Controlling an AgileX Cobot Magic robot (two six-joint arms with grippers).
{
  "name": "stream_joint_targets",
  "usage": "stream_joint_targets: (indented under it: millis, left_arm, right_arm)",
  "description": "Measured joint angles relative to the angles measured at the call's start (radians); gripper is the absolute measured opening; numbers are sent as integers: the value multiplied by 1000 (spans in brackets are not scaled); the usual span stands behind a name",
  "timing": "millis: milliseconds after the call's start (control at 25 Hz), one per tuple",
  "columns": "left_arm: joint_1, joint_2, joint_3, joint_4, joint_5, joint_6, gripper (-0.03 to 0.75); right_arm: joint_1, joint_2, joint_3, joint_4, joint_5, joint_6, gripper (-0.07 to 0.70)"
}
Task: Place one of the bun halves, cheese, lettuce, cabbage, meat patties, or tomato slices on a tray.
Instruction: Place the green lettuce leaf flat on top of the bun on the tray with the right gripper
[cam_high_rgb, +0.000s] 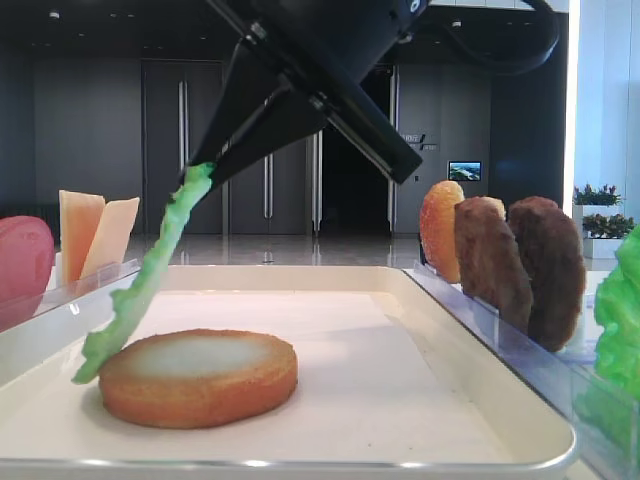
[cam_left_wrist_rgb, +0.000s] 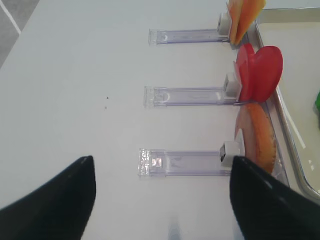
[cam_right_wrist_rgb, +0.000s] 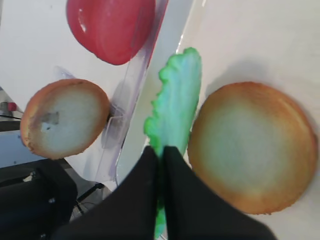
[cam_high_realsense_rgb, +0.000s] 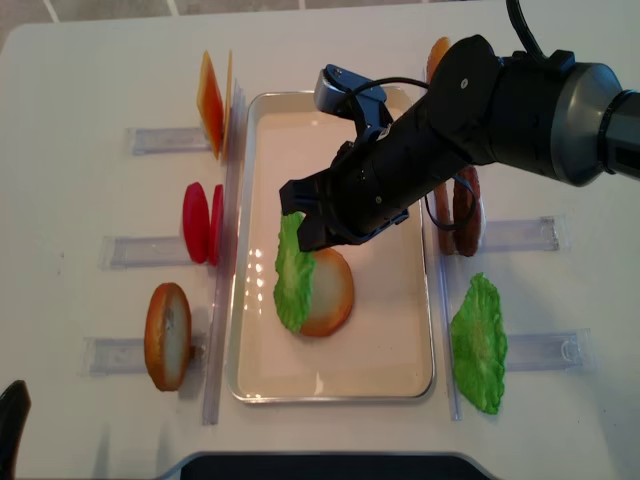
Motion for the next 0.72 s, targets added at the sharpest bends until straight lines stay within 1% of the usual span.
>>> stream_joint_targets:
  millis: [160,440,720]
  left_arm:
    - [0,0,0,0,0,0,640]
    - [0,0,0,0,0,0,640]
    - [0,0,0,0,0,0,640]
  right_arm:
    - [-1,0,0,-51,-2,23,25]
    - [-1,0,0,-131,-3,31,25]
    - [-1,0,0,-161,-3,39,25]
